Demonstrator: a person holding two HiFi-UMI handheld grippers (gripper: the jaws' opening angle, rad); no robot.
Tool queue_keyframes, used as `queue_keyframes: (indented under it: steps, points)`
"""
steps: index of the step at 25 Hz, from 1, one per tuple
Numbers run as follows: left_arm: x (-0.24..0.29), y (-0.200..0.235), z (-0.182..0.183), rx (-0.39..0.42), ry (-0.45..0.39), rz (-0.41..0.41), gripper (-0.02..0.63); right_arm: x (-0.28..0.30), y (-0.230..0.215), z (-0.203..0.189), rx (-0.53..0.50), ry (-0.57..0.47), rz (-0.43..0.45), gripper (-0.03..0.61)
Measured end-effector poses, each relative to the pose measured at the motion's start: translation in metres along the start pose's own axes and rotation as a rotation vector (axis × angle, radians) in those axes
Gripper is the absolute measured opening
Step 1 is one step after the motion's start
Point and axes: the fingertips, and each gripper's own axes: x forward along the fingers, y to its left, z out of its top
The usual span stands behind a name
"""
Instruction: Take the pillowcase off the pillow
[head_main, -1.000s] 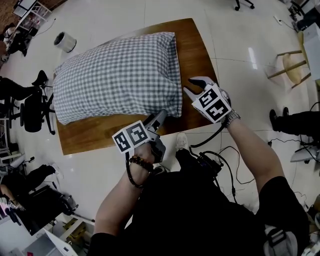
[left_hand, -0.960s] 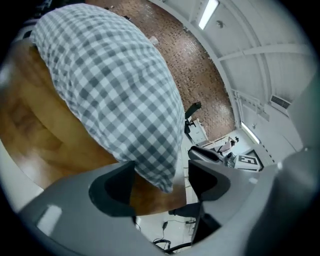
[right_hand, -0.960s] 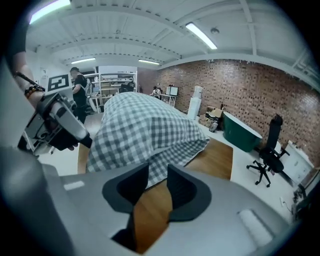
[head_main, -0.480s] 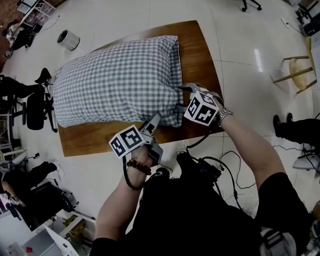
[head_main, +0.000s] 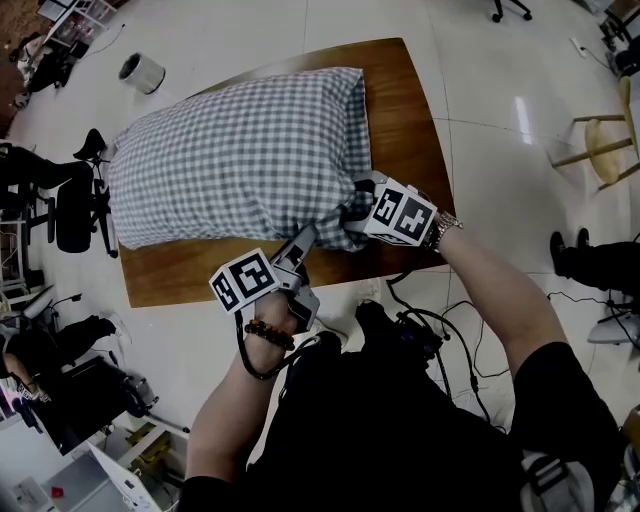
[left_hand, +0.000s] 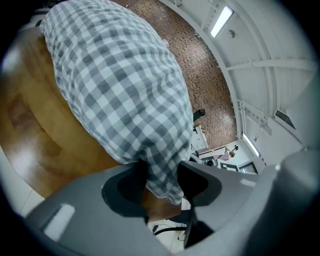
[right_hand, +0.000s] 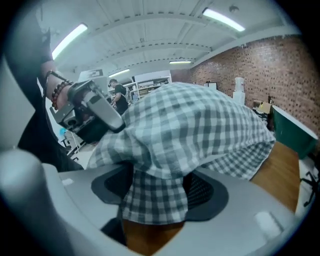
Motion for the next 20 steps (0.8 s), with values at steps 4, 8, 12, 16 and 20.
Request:
queue_keyframes:
  steps: [4,8,12,16,20]
  points:
    - [-0.002,-0.004,-0.002,0.001,0.008,-0.014,0.195,0.005,0.004,0.009,0.04,-0.039,0.018,0.319]
    - [0.0,-0.008,-0.012,0.003,0.013,-0.022,0.195,0.008,0.009,0.009,0.08,-0.071,0.008,0.321]
    - [0.004,-0.01,0.0,0.0,0.012,-0.034,0.192,0.019,-0.004,0.019,0.124,-0.079,-0.009,0.296]
    - [-0.004,-0.014,-0.001,-0.007,0.009,-0.049,0.162,0.015,-0.009,0.013,0.125,-0.053,-0.089,0.142]
    - [-0.012,-0.02,0.0,0.011,-0.008,-0.056,0.089,0.0,-0.013,0.011,0.088,-0.049,-0.173,0.074]
